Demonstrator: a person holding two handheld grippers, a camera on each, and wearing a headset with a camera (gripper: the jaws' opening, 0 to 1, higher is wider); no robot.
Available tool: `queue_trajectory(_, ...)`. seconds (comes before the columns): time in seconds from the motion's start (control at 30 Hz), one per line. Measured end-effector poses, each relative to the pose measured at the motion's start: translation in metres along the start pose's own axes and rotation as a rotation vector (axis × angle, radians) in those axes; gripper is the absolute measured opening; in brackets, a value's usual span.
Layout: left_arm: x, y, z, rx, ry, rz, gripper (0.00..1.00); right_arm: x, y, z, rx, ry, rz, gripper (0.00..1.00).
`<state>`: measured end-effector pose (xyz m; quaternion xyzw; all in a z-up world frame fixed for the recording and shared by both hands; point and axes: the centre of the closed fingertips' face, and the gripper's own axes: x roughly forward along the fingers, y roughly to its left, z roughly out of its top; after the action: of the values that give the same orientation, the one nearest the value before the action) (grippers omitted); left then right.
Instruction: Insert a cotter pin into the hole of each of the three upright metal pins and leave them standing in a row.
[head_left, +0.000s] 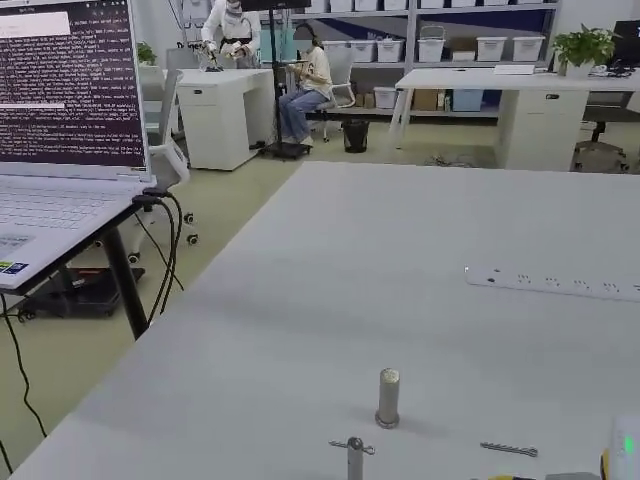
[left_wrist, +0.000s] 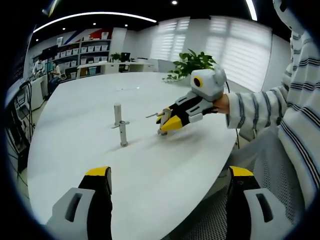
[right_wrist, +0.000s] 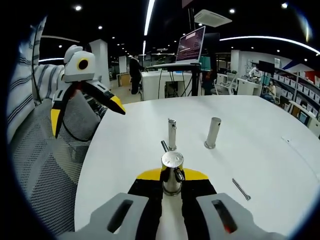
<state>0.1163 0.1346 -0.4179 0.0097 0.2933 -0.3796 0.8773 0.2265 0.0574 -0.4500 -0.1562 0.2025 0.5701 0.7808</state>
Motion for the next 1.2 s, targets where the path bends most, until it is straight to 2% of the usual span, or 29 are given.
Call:
queue_trajectory(0.17,-0.002,0.005,0.002,-0.004,-0.013,0.017,0.95,0.003,-0.006,0.003,0.011,-0.004,0.0,0.08)
queue_trajectory(0.47,-0.002,0.005,-0.002,-0.01,-0.002,0.014,0.96,0.01,-0.014,0.003,-0.021,0.014,-0.005,0.08)
queue_trajectory(0.7,0.0,0.009,-0.004,-0.016,0.006,0.033,0.94,0.014,-0.025,0.0,-0.001,0.005,-0.03,0.08)
queue_trajectory(0.93,0.002,0.01,-0.009,-0.032,0.023,0.036,0.94,0.016,-0.028,-0.004,0.013,-0.006,-0.038,0.08)
queue_trajectory(1.2,0.002,0.01,-0.009,-0.032,0.028,0.036,0.94,0.018,-0.027,-0.006,-0.011,-0.011,-0.022,0.08)
